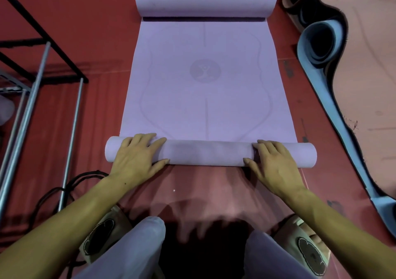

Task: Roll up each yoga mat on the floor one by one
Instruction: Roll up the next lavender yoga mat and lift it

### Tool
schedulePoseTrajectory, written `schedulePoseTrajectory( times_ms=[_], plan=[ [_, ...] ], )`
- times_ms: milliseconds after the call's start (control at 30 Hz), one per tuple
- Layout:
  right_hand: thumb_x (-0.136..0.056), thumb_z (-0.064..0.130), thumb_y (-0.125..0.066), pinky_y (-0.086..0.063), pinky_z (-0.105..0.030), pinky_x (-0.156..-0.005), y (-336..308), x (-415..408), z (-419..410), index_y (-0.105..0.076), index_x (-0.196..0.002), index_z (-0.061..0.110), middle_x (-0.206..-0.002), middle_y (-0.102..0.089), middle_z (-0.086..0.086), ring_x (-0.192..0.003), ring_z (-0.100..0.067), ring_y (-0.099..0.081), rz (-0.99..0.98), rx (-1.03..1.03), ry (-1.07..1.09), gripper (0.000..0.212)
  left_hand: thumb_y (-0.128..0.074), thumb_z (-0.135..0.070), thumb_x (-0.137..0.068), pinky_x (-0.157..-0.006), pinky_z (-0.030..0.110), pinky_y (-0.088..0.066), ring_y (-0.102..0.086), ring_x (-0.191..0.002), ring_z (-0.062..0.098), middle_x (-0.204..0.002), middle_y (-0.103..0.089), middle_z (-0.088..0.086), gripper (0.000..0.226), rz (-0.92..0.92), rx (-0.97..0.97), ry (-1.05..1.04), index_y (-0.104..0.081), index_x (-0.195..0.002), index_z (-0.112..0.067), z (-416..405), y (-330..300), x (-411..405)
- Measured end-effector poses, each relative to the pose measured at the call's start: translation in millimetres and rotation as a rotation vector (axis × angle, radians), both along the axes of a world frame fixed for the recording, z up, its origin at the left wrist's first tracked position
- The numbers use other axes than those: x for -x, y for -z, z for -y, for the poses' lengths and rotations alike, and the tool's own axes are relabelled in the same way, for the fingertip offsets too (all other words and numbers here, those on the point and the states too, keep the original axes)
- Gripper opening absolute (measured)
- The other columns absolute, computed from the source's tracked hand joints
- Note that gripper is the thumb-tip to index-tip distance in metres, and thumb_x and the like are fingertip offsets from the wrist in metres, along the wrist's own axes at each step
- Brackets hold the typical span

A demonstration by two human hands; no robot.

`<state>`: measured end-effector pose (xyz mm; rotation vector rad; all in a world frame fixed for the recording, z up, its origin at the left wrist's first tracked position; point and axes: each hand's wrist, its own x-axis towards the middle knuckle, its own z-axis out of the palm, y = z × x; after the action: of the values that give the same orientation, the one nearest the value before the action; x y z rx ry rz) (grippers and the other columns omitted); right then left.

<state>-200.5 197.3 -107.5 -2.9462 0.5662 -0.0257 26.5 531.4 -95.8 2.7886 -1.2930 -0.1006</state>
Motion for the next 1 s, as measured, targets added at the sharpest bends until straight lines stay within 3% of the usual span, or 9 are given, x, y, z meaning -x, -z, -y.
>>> schedulePoseTrajectory(
  times_ms=[200,333,400,667,833,1000],
  plan=[
    [-0.094,0.065,-0.053,-0.044,-0.056,-0.11,-1,0,1,-0.06,-0.14,0.012,-0.144,-0.055,-0.016,-0.129,-0.043,-0.048,-0.06,0.011,0.004,0.071,-0.043,-0.071,-0.089,-0.092,0.05,-0.046,-0.055,-0.114,0.034,-0.127,-0.06,0.01,0.077,0.046,-0.066,0.007,-0.058,-0.148,-0.024,3,-6,1],
    [-0.093,0.067,-0.053,-0.044,-0.053,-0.104,-4,0,3,-0.056,-0.146,0.018,-0.135,-0.053,-0.014,-0.118,-0.04,-0.049,-0.058,0.058,0.005,0.072,-0.066,-0.076,-0.07,-0.096,0.048,-0.045,-0.054,-0.115,0.031,-0.125,-0.059,0.007,0.098,0.015,-0.146,0.017,-0.049,-0.154,-0.027,6,-7,-6],
    [-0.094,0.067,-0.049,-0.043,-0.052,-0.106,-3,-1,7,-0.054,-0.149,0.018,-0.133,-0.056,-0.013,-0.118,-0.038,-0.052,-0.051,0.051,-0.014,0.074,-0.082,-0.068,-0.064,-0.097,0.048,-0.047,-0.056,-0.114,0.032,-0.124,-0.06,0.006,0.104,0.008,-0.147,0.018,-0.049,-0.153,-0.025,6,-5,-9],
    [-0.095,0.071,-0.049,-0.034,-0.056,-0.118,4,-5,20,-0.053,-0.14,0.005,-0.138,-0.06,-0.012,-0.128,-0.037,-0.054,-0.035,0.042,-0.083,0.08,-0.091,-0.045,-0.069,-0.098,0.049,-0.048,-0.06,-0.106,0.033,-0.119,-0.066,0.005,0.082,0.02,-0.107,0.017,-0.058,-0.137,-0.015,13,6,-19],
    [-0.096,0.072,-0.039,-0.045,-0.052,-0.103,2,-11,34,-0.062,-0.126,0.011,-0.121,-0.068,-0.006,-0.11,-0.034,-0.06,-0.02,0.058,-0.127,0.072,-0.089,-0.048,-0.072,-0.095,0.047,-0.049,-0.061,-0.108,0.031,-0.121,-0.069,0.001,0.077,-0.052,-0.069,0.008,-0.06,-0.137,-0.021,13,3,-29],
    [-0.091,0.082,-0.032,-0.048,-0.047,-0.088,-3,-10,48,-0.063,-0.122,0.021,-0.112,-0.068,0.003,-0.103,-0.027,-0.06,-0.135,0.04,-0.183,0.075,-0.082,-0.059,-0.077,-0.085,0.038,-0.045,-0.057,-0.113,0.024,-0.121,-0.067,-0.008,0.072,-0.206,-0.156,-0.019,-0.056,-0.139,-0.035,14,-9,-33]
  ],
)
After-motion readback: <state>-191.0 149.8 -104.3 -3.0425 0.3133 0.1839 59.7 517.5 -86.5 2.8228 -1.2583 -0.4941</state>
